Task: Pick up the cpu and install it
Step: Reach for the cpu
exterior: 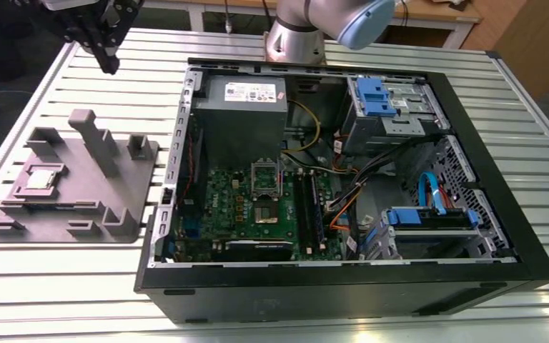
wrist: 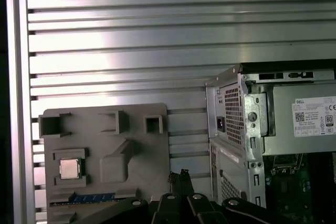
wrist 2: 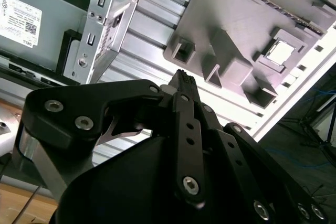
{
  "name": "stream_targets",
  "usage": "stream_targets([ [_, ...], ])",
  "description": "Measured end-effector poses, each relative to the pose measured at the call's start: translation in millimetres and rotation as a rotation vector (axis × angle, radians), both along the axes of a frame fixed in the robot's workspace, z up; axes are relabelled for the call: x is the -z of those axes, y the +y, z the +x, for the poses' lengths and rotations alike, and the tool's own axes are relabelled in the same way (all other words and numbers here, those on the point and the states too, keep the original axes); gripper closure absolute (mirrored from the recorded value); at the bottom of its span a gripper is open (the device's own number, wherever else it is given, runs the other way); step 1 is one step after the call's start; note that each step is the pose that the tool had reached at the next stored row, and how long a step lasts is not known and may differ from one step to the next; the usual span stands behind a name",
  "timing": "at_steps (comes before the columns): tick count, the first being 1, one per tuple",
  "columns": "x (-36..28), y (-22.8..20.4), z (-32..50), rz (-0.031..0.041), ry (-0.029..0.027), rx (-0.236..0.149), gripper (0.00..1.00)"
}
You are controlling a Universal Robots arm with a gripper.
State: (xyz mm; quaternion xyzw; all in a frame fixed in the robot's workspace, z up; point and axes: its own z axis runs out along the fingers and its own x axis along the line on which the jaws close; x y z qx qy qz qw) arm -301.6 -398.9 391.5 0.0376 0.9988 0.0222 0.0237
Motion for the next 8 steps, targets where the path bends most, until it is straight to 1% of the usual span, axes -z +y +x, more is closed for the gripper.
stream_targets([
  [8,1.1,0.0,-12.9,0.0001,-0.0001,0.0,0.9],
])
